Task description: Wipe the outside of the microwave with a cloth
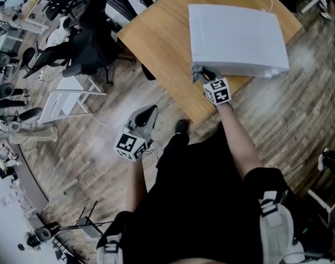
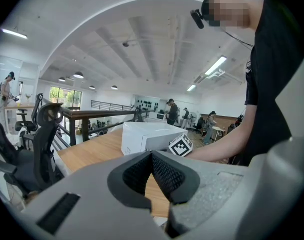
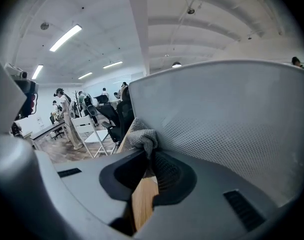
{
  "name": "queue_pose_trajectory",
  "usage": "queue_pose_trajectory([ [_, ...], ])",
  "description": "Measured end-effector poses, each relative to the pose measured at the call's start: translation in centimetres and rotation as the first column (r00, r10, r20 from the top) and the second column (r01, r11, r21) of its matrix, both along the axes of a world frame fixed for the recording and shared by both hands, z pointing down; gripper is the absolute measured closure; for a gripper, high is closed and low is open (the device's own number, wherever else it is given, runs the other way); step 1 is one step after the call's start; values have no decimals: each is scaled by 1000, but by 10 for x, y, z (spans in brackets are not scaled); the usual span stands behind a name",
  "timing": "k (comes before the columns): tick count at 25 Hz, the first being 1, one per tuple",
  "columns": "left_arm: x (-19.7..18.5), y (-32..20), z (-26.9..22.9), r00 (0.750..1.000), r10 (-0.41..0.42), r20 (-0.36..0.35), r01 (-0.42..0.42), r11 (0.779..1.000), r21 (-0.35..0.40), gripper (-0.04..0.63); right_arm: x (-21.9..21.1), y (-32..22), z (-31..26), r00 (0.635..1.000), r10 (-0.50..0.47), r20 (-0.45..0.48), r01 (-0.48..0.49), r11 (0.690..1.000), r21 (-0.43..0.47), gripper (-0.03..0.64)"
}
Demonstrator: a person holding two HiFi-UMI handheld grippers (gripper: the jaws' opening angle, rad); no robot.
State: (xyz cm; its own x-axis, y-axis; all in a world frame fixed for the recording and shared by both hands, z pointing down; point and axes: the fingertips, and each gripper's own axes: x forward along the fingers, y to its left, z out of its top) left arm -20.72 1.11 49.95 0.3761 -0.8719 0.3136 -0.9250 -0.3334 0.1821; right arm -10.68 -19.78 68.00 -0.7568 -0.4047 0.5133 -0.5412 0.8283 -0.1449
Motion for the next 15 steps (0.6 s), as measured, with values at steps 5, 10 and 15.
queue_pose_trajectory([
  [5,-6,1,2,1000,0,1,0,1000,-8,594,-3,3,10,1000,9,-30,-10,1000,-26,580],
  [10,-10,-1,5,1000,9,1,-9,1000,-15,594,-4,1,23,999,10,-38,-11,999,-34,580],
  [15,-16,1,10,1000,13,3,-13,1000,-29,594,-5,2,37,998,21,-53,-24,998,-54,580],
])
